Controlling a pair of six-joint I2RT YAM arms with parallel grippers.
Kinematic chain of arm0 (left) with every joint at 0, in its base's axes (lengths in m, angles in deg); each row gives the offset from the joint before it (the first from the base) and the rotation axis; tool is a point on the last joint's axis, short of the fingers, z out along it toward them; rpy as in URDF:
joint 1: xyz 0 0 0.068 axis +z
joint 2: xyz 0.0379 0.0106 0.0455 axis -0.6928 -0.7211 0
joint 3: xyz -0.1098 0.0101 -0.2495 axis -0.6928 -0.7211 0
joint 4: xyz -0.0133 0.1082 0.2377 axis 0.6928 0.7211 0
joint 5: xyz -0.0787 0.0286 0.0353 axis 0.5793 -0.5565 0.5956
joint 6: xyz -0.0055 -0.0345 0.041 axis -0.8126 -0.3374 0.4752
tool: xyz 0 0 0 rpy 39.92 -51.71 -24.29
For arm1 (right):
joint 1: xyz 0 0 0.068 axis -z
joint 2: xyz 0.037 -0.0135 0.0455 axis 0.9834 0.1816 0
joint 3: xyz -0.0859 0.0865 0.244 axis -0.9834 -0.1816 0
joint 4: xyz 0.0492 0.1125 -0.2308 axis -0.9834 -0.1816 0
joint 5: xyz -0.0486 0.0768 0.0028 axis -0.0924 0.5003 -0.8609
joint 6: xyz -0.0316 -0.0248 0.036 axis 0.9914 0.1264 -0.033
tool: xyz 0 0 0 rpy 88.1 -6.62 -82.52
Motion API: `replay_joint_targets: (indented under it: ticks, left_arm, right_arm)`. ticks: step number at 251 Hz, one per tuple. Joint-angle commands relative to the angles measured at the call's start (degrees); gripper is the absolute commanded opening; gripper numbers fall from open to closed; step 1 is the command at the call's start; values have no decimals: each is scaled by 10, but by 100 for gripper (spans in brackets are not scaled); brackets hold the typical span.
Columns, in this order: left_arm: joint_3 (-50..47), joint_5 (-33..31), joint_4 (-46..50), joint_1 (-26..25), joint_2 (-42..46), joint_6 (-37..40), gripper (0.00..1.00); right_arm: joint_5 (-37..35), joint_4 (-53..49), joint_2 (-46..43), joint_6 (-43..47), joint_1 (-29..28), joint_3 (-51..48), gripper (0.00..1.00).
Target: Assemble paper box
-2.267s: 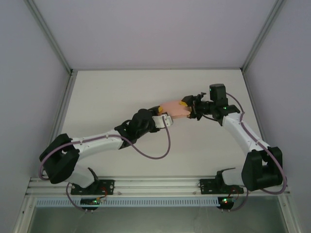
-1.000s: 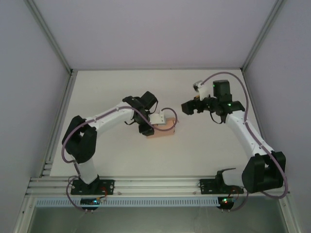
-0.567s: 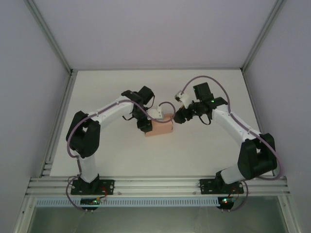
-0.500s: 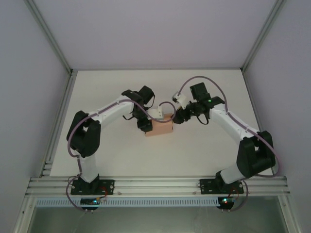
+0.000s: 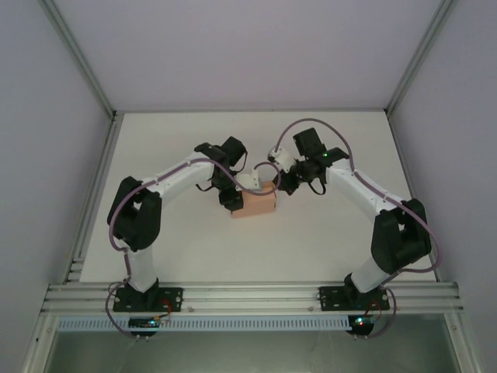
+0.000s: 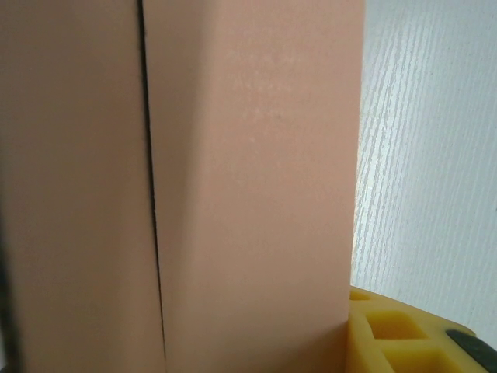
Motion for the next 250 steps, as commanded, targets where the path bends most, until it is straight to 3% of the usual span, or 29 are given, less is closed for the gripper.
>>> replay_joint_targets:
  ticks: [1,46,71,105,162,203,250]
  left_arm:
    - [15,22,6,4,-21,0,38]
    - [17,25,-6,3,-25,-9,38]
    - [18,23,-7,4,-26,-11,38]
    - [17,22,-7,5,-24,-11,38]
    - [18,17,-15,4,-25,-19,39]
    - [22,13,-16,4,-25,-30,42]
    - [24,11,-14,4,-26,-30,42]
  right_arm:
    - [-47,28,-22,-77,-20,-32,3]
    - [-134,162,-62,-305,-48,-103,0]
    - [-139,239,-84,-370,-64,-155,0]
    - [-212,310,-109,-341,-97,-225,0]
    - [-219,409,-118,-333,-106,-326,0]
    - [-235,422,-127,-366,-120,-362,0]
    - [-209,276,-136,-510,-97,-294,0]
